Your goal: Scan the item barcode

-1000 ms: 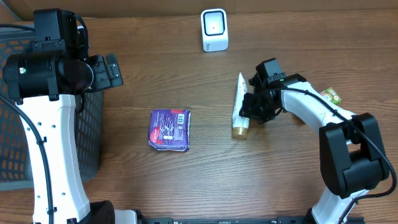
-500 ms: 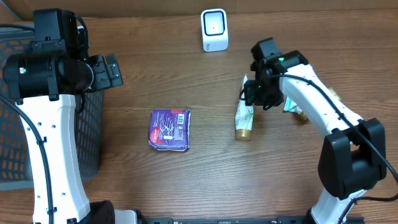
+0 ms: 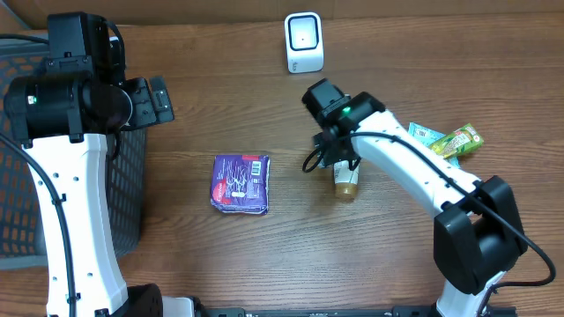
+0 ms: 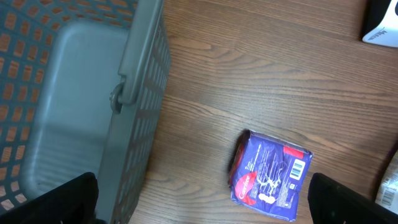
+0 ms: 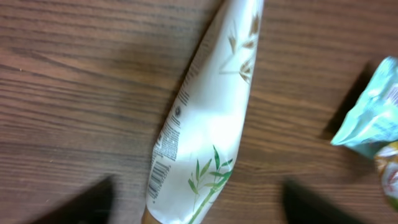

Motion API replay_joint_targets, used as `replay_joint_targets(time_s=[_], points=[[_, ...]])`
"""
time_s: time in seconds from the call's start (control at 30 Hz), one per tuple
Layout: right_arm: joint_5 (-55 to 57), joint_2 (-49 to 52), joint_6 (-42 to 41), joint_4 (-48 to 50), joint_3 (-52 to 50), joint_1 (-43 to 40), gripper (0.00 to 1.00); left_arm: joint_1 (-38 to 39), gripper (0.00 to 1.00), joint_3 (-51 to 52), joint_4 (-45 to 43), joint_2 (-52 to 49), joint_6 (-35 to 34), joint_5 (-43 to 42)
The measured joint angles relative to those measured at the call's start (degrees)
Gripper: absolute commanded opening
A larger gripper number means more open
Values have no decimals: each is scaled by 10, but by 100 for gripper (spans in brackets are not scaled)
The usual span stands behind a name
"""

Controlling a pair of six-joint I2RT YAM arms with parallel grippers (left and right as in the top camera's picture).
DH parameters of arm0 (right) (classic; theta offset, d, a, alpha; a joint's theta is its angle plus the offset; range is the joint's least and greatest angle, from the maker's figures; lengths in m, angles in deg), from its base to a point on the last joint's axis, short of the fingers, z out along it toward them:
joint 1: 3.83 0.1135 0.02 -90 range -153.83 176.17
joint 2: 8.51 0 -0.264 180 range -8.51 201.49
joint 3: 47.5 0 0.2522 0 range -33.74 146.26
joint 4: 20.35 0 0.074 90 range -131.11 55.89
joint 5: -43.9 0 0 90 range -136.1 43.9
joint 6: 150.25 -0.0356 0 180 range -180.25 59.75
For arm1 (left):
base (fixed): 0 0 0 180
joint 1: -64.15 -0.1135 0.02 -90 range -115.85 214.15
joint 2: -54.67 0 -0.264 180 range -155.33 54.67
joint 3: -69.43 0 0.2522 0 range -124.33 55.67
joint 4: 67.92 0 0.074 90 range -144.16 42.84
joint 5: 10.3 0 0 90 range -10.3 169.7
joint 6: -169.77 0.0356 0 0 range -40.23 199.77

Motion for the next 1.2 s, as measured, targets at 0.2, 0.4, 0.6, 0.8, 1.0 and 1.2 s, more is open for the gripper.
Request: replay_joint_targets(time_s=[0.2,0.4,0.6,0.8,1.0,1.2], points=[[35,22,-10,-1,0,10,100,0,99,0,0,0,0,0],[43,62,-10,-5,0,17,100,0,99,0,0,0,0,0],[37,72,-5,-4,0,24,100,0,100,0,0,0,0,0],[33,96,-2,-9,-1,24,100,0,100,0,0,0,0,0],[33,100,5,-4,-15,24,100,0,100,0,0,0,0,0],[30,100,9,3,-33,22,80,0,100,0,0,0,0,0]])
